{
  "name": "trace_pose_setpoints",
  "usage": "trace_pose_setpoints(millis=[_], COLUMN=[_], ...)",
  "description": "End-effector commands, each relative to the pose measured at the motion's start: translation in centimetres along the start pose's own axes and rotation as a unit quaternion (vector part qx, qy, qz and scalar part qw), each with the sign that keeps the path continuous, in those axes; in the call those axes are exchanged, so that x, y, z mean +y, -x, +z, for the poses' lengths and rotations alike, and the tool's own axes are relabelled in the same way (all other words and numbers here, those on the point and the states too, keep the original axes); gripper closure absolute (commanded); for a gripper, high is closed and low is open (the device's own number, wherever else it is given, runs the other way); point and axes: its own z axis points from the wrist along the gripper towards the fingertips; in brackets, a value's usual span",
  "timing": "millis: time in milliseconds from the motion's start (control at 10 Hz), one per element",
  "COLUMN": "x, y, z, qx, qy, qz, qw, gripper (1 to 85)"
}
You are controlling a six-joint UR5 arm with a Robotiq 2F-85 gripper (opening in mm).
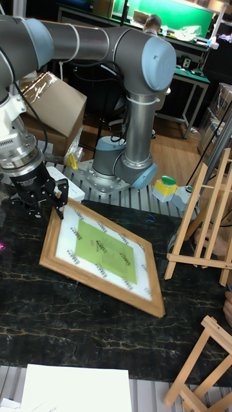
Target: Put the photo frame on the bracket
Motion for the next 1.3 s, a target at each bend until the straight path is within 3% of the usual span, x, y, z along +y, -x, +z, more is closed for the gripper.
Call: trace_pose_setpoints(millis=[0, 200, 400, 500, 800, 1200], x=[0.1, 0.1, 2.2, 2.0, 0.7, -1.0], y=[0.0, 0.0, 0.3, 0.3, -0.5, -0.5], z=[-0.1, -0.2, -0.4, -0.4, 0.1, -1.1], qx=[0.000, -0.002, -0.015, -0.021, -0.022, -0.019], qy=[-0.001, 0.003, 0.059, 0.061, 0.057, 0.005], qz=[-0.011, -0.019, 0.001, 0.007, 0.010, 0.026], qw=[0.9999, 0.9998, 0.9982, 0.9979, 0.9981, 0.9995], gripper=[45.7, 44.3, 36.3, 35.0, 35.7, 38.7])
